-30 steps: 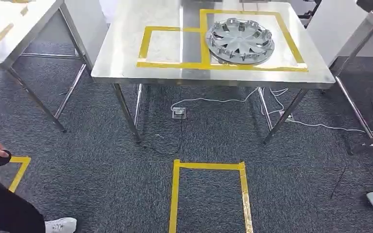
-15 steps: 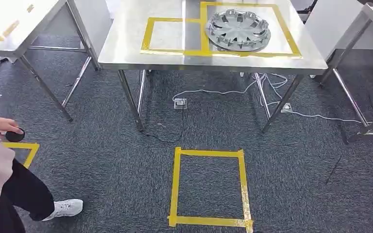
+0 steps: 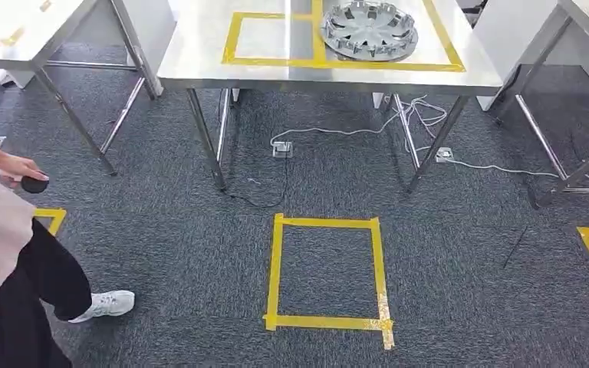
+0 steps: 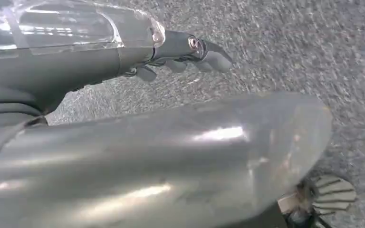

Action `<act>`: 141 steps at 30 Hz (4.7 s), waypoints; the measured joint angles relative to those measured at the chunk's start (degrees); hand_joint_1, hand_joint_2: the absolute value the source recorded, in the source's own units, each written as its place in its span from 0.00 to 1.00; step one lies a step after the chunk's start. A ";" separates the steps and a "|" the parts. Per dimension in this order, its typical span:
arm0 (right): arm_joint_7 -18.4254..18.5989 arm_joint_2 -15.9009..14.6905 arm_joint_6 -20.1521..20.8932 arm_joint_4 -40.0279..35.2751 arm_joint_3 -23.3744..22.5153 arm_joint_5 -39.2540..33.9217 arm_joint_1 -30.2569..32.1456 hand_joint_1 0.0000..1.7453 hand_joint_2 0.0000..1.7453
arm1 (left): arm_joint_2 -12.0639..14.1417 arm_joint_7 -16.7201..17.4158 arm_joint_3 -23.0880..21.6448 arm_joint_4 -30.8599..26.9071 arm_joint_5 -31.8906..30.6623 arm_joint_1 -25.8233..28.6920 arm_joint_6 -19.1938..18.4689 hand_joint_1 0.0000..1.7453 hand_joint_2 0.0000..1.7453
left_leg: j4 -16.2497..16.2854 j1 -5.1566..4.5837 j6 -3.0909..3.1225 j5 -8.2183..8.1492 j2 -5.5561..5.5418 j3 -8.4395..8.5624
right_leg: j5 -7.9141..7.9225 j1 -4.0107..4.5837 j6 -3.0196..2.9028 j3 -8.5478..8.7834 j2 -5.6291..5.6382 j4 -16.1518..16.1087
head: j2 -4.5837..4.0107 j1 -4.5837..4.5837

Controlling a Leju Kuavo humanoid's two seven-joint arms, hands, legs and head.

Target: Take the parts from the cabinet and place them on the table.

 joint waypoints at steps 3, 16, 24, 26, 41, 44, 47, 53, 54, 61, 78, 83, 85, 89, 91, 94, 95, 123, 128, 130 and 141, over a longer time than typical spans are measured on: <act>0.00 -0.02 -0.02 0.04 0.17 -0.09 0.42 0.00 0.00 | -0.11 0.00 -0.02 0.00 0.00 0.23 0.00 0.00 0.00 | -0.20 0.40 1.21 1.45 0.13 -1.12 | -5.27 -0.63 1.51 -2.02 0.39 5.42 | 0.00 0.37; -0.11 -0.07 -0.22 0.02 0.20 -0.48 0.72 0.00 0.00 | -0.35 0.02 -0.02 0.00 0.00 0.48 -0.02 0.00 0.00 | 0.23 -0.07 -1.25 3.99 0.64 -4.18 | -4.34 -1.17 -0.62 6.36 0.48 -2.44 | 0.00 0.59; -0.11 -0.09 -0.68 0.04 0.22 -0.70 0.69 0.00 0.00 | -0.31 0.17 -0.02 0.02 0.00 0.73 -0.02 0.00 0.00 | 12.54 0.07 -1.66 -0.40 -0.01 -9.72 | -3.81 -0.72 -1.46 5.16 0.05 -1.52 | 0.00 -0.24; -0.11 -0.07 -0.68 0.00 0.24 -0.87 0.67 0.00 0.00 | -0.31 0.17 -0.02 0.02 -0.02 0.69 -0.02 0.00 0.00 | 3.39 0.10 -1.33 3.57 0.07 -5.05 | -4.28 -0.74 -0.98 4.95 0.13 -0.55 | 0.00 -0.37; -0.11 -0.24 -0.98 0.00 1.27 -1.86 0.79 0.00 0.00 | -0.44 0.20 -0.02 0.00 -0.35 0.73 -0.02 0.00 0.00 | 2.04 0.21 0.97 3.81 0.20 -5.55 | -4.67 -0.84 0.83 4.27 0.48 3.12 | 0.00 0.48; -0.11 -0.37 -1.11 0.00 1.62 -1.88 0.64 0.00 0.00 | -0.59 0.20 -0.02 0.00 -0.37 0.66 -0.02 0.00 0.00 | 2.15 0.03 0.00 4.22 0.13 -6.29 | -5.33 -0.45 -0.23 5.40 0.54 -0.23 | 0.00 0.55; -0.11 -0.35 -1.25 0.00 1.66 -2.08 0.83 0.00 0.00 | -0.57 0.22 -0.02 0.00 -0.37 0.70 -0.02 0.00 0.00 | 2.22 0.15 -0.95 3.95 0.22 -6.40 | -4.17 -0.96 -0.94 5.66 0.30 -1.80 | 0.00 0.57; -0.11 -0.35 -1.31 0.04 1.86 -2.30 0.80 0.00 0.00 | -0.48 0.37 -0.02 0.02 -0.39 0.87 -0.02 0.00 0.00 | 17.51 0.12 -1.83 -3.29 -0.02 -13.32 | -3.74 -0.76 -1.57 4.85 0.22 -1.53 | 0.00 -0.22; -0.11 -0.33 -1.31 0.04 1.90 -2.32 0.79 0.00 0.00 | -0.48 0.37 -0.02 0.02 -0.39 0.86 -0.02 0.00 0.00 | 15.08 0.12 -1.81 -1.30 -0.01 -12.09 | -3.82 -0.79 -1.51 4.73 0.29 -1.23 | 0.00 -0.24; -0.11 -0.35 -1.38 0.02 1.99 -2.32 0.71 0.00 0.00 | -0.39 0.35 -0.02 0.02 -0.42 0.84 -0.02 0.00 0.00 | 2.82 -0.08 -0.01 3.20 -0.49 -5.91 | -4.43 -0.75 0.34 3.91 0.89 0.36 | 0.00 -0.09; 0.31 -0.33 -1.38 0.02 2.64 -2.40 0.80 0.00 0.00 | -0.72 0.72 -0.02 0.00 -0.39 0.71 -0.04 0.00 0.00 | 3.09 0.08 -1.07 3.16 0.61 -6.61 | -3.95 -0.67 -1.18 4.96 0.46 -1.44 | 0.00 0.59; 0.33 -0.35 -1.40 0.07 2.71 -2.47 0.85 0.00 0.00 | -0.63 0.79 -0.02 0.02 -0.39 0.82 -0.04 0.00 0.00 | 18.23 0.11 -1.82 -4.27 -0.13 -13.82 | -3.68 -0.72 -1.69 4.48 0.72 -1.36 | 0.00 -0.02; 0.33 -0.33 -1.40 0.07 2.80 -2.54 0.85 0.00 0.00 | -0.63 0.79 -0.02 0.02 -0.39 0.80 -0.04 0.00 0.00 | 13.56 0.23 -1.90 -0.35 -0.14 -11.45 | -3.86 -0.85 -1.45 4.41 1.34 -0.96 | 0.00 -0.09; 0.33 -0.33 -1.53 0.02 2.97 -2.82 0.45 0.00 0.00 | -0.55 0.79 -0.02 0.02 -0.41 0.78 -0.04 0.00 0.00 | 3.20 0.96 -1.23 2.87 -4.63 -6.03 | -4.69 -0.75 -0.09 3.43 3.03 0.85 | 0.00 0.00; 0.33 -0.33 -1.53 0.04 2.99 -2.89 0.48 0.00 0.00 | -0.52 0.81 -0.02 0.02 -0.37 1.01 -0.02 0.00 0.00 | 3.19 0.54 -0.64 2.89 -3.53 -5.96 | -4.29 -1.12 0.52 3.28 3.93 0.52 | 0.00 0.20; 0.35 -0.13 -1.55 0.04 3.15 -2.91 0.62 0.00 0.00 | -0.55 0.79 -0.02 0.02 -0.35 0.90 -0.02 0.00 0.00 | 2.68 1.01 0.24 3.18 -1.43 -5.72 | -6.30 -0.99 1.43 2.18 2.46 3.08 | 0.00 0.56; 0.35 -0.18 -1.57 0.02 3.15 -2.91 0.47 0.00 0.00 | -0.57 0.79 -0.02 0.00 -0.35 0.94 -0.02 0.00 0.00 | 2.68 0.95 0.43 3.10 -0.57 -5.74 | -8.59 -1.10 1.79 0.33 1.75 6.98 | 0.00 0.83; 0.35 -0.07 -1.66 0.00 4.04 -3.76 0.57 0.00 0.00 | -0.39 0.74 -0.02 0.02 -0.33 1.03 -0.04 0.00 0.00 | 3.54 0.82 -1.04 2.76 -5.79 -6.25 | -4.69 -1.06 -0.04 2.78 7.30 1.26 | 0.02 0.09; 0.35 0.04 -1.68 0.00 4.41 -4.11 0.59 0.00 0.00 | -0.48 0.68 -0.02 0.02 -0.35 0.93 0.00 0.00 0.00 | 2.32 0.85 0.67 2.86 -0.87 -5.22 | -7.59 -1.17 1.82 0.04 2.46 6.07 | 0.00 1.29; 0.35 -0.04 -1.68 0.00 4.41 -4.13 0.28 0.00 0.00 | -0.42 0.77 -0.02 0.04 -0.33 1.13 -0.02 0.00 0.00 | 2.32 0.59 0.92 2.52 1.48 -4.92 | -11.61 -1.48 2.51 -4.54 0.60 15.09 | 0.00 1.35; 0.35 -0.37 -1.70 0.02 4.50 -4.72 1.02 0.00 0.00 | -0.72 0.72 -0.02 0.11 -0.37 0.62 0.00 0.00 0.00 | 1.60 0.11 -1.02 0.88 6.97 -2.78 | -3.77 -0.04 -0.86 1.74 -1.56 0.97 | 0.00 1.52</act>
